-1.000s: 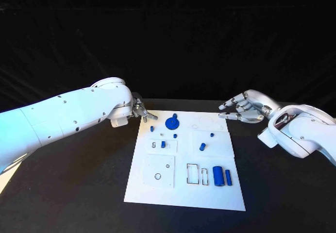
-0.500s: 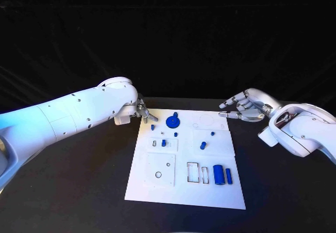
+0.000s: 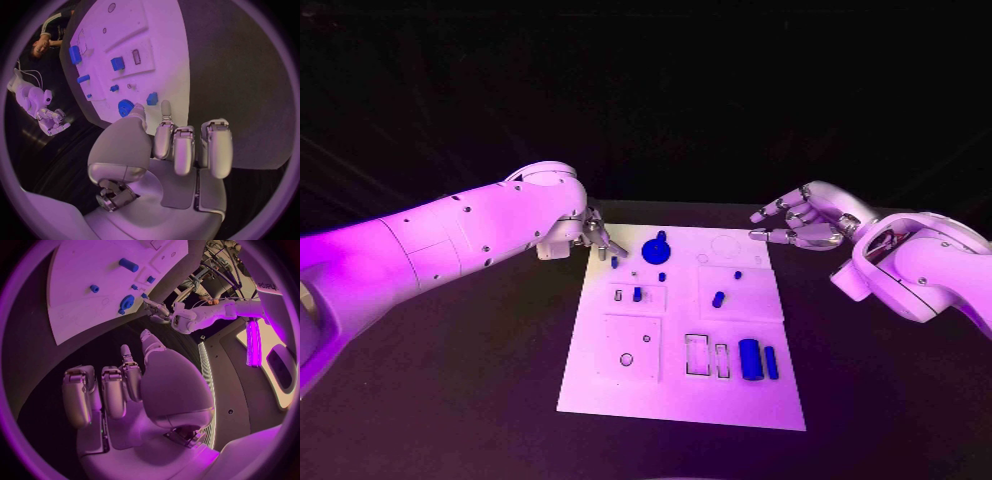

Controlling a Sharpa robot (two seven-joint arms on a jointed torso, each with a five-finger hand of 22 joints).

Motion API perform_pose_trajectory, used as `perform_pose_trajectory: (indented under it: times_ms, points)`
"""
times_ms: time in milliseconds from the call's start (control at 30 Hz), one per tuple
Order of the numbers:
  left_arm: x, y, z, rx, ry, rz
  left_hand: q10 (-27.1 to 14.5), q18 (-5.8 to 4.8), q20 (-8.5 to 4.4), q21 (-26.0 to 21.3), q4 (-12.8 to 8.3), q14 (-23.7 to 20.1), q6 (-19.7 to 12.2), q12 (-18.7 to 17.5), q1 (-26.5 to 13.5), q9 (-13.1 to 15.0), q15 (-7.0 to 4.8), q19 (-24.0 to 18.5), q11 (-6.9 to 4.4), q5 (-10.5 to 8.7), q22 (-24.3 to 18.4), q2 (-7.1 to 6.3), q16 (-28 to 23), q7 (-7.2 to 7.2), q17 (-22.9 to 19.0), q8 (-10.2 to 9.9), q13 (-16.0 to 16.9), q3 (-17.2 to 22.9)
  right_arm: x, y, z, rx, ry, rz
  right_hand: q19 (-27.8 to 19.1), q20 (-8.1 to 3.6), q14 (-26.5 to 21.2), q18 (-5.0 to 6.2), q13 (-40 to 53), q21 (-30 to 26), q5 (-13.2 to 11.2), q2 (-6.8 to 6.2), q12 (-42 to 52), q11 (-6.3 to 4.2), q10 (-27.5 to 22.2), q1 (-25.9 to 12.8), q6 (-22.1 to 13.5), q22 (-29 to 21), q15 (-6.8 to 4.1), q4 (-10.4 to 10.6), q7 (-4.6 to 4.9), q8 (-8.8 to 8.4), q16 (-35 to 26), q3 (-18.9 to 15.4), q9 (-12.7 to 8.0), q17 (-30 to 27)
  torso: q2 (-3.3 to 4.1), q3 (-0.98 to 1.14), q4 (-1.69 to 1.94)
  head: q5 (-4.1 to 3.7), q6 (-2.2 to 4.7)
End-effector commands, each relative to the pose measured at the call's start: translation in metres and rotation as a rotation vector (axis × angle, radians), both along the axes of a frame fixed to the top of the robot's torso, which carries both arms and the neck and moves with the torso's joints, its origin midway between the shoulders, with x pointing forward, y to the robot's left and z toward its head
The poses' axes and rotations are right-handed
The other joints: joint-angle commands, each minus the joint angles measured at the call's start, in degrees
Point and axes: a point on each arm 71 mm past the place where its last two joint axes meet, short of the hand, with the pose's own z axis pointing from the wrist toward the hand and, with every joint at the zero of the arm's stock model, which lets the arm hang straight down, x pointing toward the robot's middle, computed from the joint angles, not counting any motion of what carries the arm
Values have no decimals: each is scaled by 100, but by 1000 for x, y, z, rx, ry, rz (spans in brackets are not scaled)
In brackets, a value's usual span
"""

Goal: Assemble the parts on the task board

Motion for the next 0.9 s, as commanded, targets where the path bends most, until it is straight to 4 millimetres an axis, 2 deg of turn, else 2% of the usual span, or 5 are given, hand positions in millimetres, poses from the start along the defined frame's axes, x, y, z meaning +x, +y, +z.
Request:
perform_pose_trajectory:
  times_ms: [33,433,900]
  points:
    - [-2,-3,-2,3,28,-29,6,-44,-38,19,-17,603,29,33,99,-14,-38,340,-22,31,952,35,18,10,1510,45,326,-44,0,1,0,-6,-2,12,487,53,547,14,885,-22,39,22,-18,17,49,-33,6,1307,24,0,6,19,-28,-25,6,1303,3,-2,3,6,2]
    - [-3,-10,-8,-7,29,-40,7,-43,-44,15,-39,603,5,35,393,-50,-40,337,-23,52,951,208,18,10,1510,95,323,-35,0,2,0,-5,-2,15,487,53,547,14,885,-22,39,22,-18,17,49,-33,6,1307,24,0,6,19,-28,-25,6,1303,6,0,-9,10,0]
    - [-1,-9,-7,-18,5,-20,10,-44,-44,16,-47,603,4,40,489,-59,-39,338,-23,59,955,285,18,9,1510,121,326,-21,0,2,-1,-7,1,14,487,53,547,14,885,-22,39,22,-18,17,49,-33,6,1307,24,0,6,19,-28,-25,6,1303,1,0,-1,-11,-1]
